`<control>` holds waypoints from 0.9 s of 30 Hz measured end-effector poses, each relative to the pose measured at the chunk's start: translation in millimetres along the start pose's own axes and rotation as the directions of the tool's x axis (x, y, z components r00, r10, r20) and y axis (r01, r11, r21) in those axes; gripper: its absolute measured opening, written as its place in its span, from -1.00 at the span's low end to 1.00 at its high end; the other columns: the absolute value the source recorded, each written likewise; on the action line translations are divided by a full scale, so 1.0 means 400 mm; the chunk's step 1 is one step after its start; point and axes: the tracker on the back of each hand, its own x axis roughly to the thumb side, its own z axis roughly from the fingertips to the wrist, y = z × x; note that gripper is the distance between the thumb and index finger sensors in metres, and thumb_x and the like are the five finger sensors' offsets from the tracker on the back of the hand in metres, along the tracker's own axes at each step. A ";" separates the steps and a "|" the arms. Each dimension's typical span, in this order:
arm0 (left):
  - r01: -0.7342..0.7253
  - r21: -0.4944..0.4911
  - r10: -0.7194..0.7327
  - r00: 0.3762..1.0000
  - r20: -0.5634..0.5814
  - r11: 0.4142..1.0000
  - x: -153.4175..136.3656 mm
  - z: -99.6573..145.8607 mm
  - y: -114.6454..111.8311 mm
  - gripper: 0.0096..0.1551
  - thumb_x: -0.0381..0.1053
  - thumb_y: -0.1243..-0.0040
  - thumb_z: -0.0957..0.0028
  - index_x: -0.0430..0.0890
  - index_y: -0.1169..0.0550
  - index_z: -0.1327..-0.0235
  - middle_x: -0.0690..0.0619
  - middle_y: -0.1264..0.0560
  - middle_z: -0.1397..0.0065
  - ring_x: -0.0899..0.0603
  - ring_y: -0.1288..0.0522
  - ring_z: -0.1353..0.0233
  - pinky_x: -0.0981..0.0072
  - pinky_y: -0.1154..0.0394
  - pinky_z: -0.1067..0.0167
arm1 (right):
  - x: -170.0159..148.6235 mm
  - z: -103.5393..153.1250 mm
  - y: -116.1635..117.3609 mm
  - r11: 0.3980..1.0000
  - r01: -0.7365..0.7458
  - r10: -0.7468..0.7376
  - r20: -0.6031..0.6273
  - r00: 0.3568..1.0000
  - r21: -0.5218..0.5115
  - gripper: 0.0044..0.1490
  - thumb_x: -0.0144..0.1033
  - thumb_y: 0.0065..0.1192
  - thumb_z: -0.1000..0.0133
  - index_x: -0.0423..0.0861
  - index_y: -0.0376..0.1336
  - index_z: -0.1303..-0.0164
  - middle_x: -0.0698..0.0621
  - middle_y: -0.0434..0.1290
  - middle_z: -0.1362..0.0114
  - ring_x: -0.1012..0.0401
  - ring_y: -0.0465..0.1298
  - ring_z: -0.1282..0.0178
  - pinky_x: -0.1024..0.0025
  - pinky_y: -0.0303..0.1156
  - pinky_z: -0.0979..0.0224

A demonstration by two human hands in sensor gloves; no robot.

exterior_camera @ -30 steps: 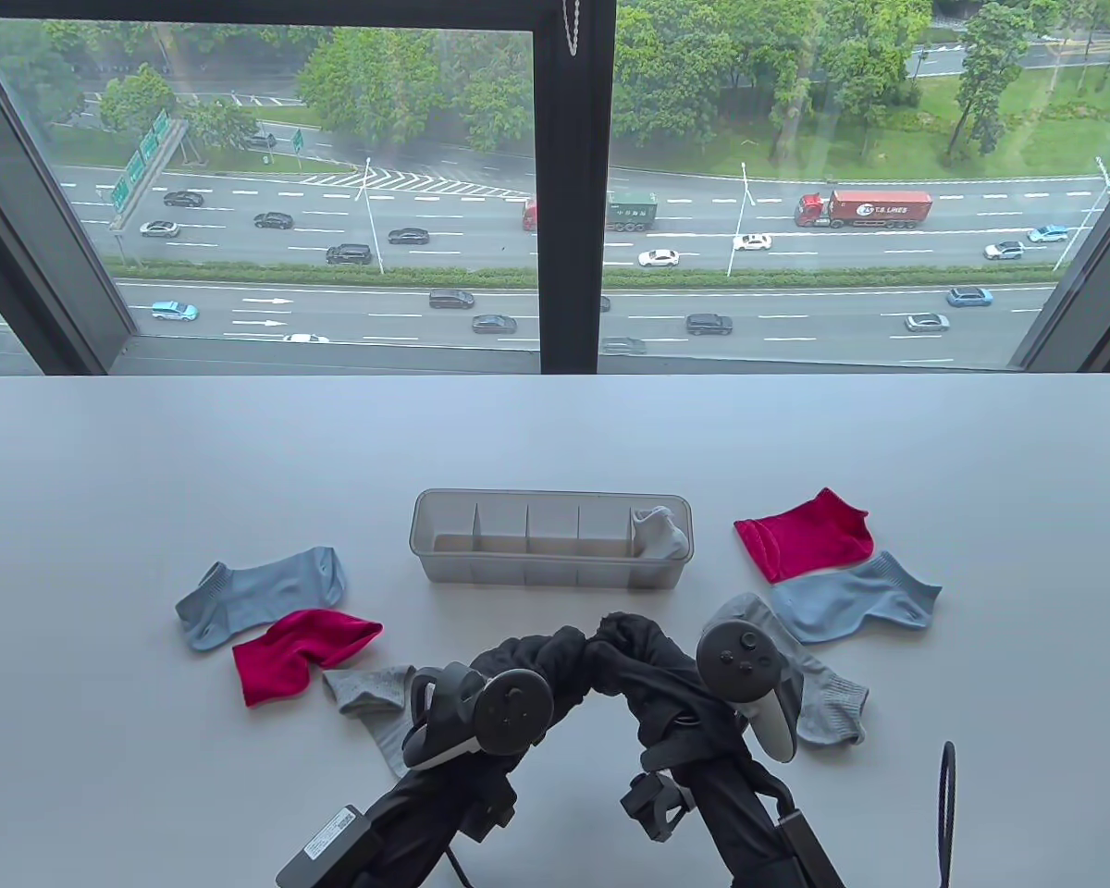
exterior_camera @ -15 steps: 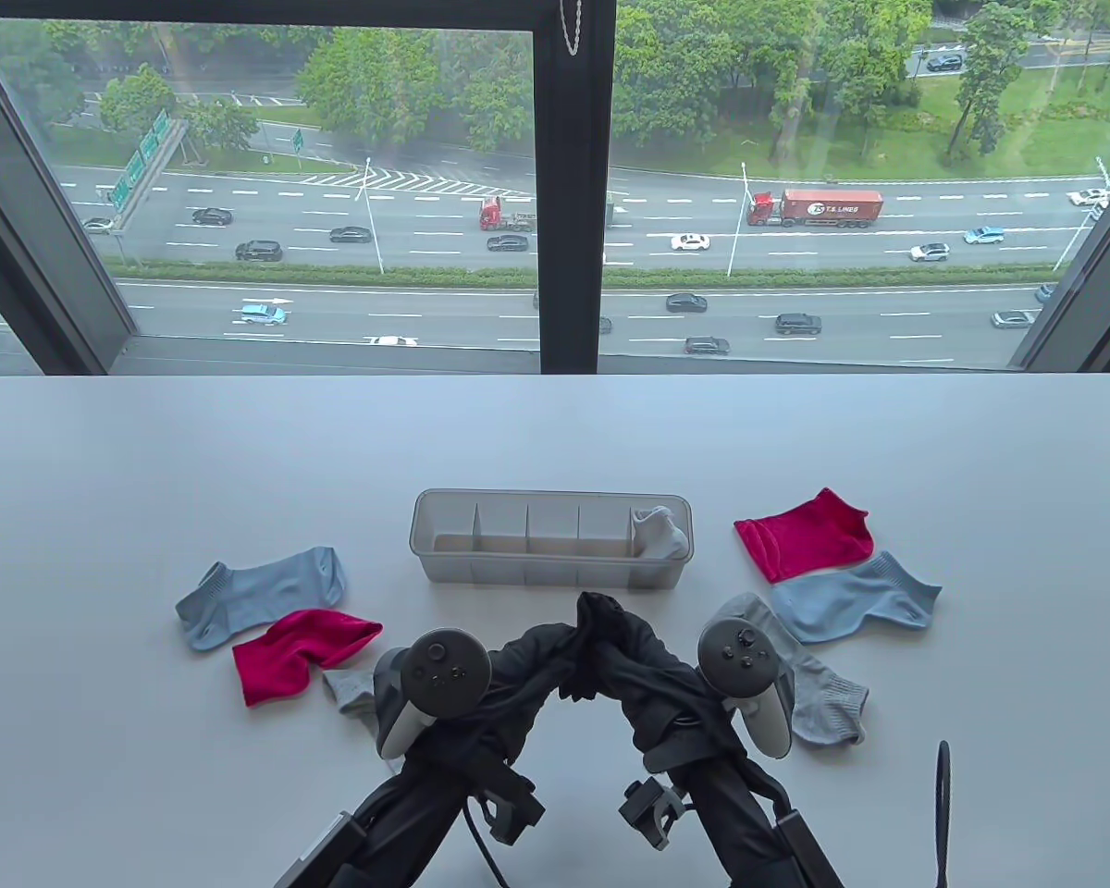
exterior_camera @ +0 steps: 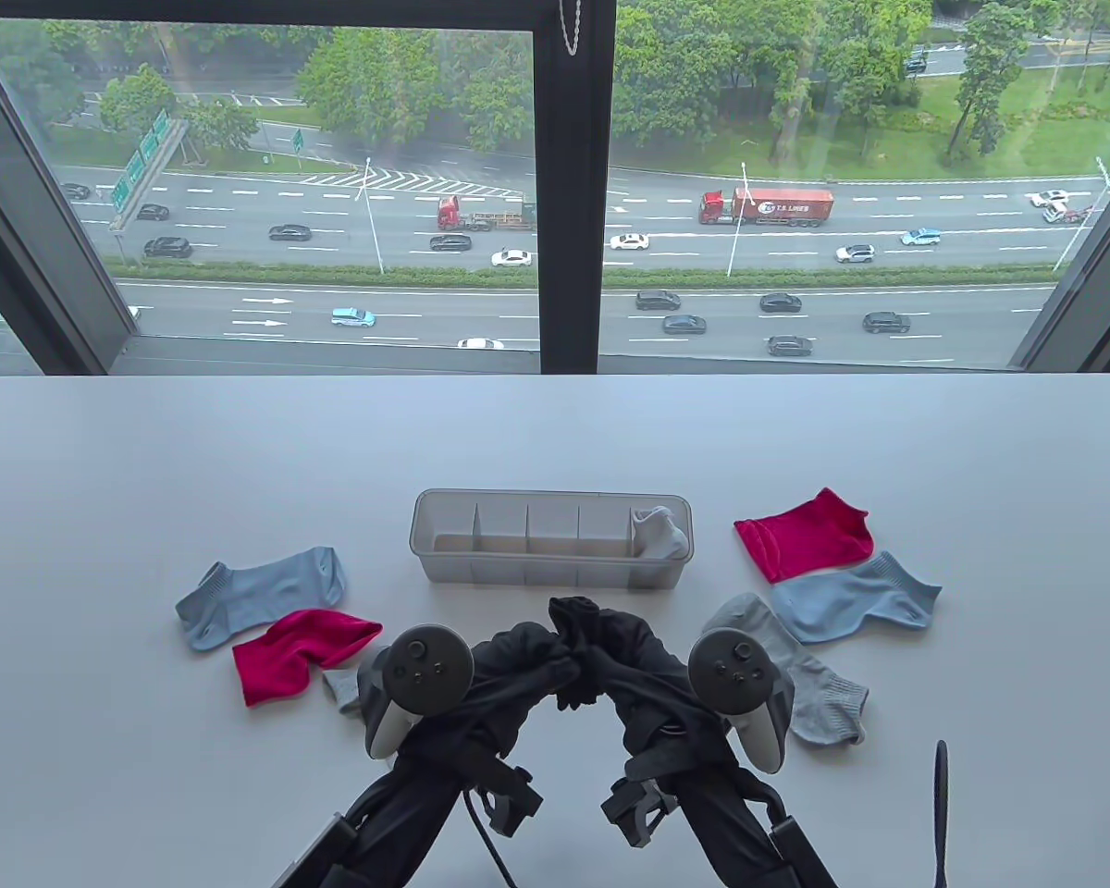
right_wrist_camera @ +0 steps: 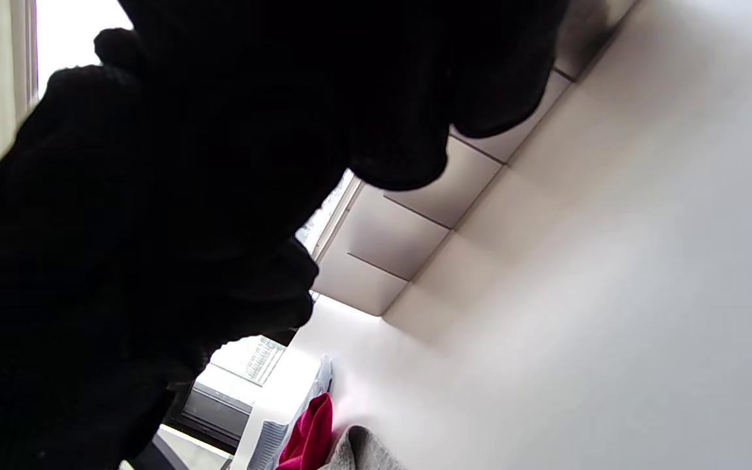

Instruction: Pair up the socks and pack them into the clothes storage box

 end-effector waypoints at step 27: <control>0.246 -0.050 -0.250 0.958 -0.142 0.968 -0.054 -0.041 0.003 -0.57 -0.09 0.05 -0.25 -0.21 -0.51 -0.27 -0.22 -0.60 -0.20 -0.39 -0.59 -0.21 -0.35 -0.45 -0.25 | -0.025 -0.035 0.016 0.957 -0.018 0.007 0.041 0.999 0.288 -0.33 -0.20 0.04 -0.32 -0.09 0.08 -0.66 -0.26 0.27 -0.58 -0.01 0.43 -0.36 0.04 0.40 -0.45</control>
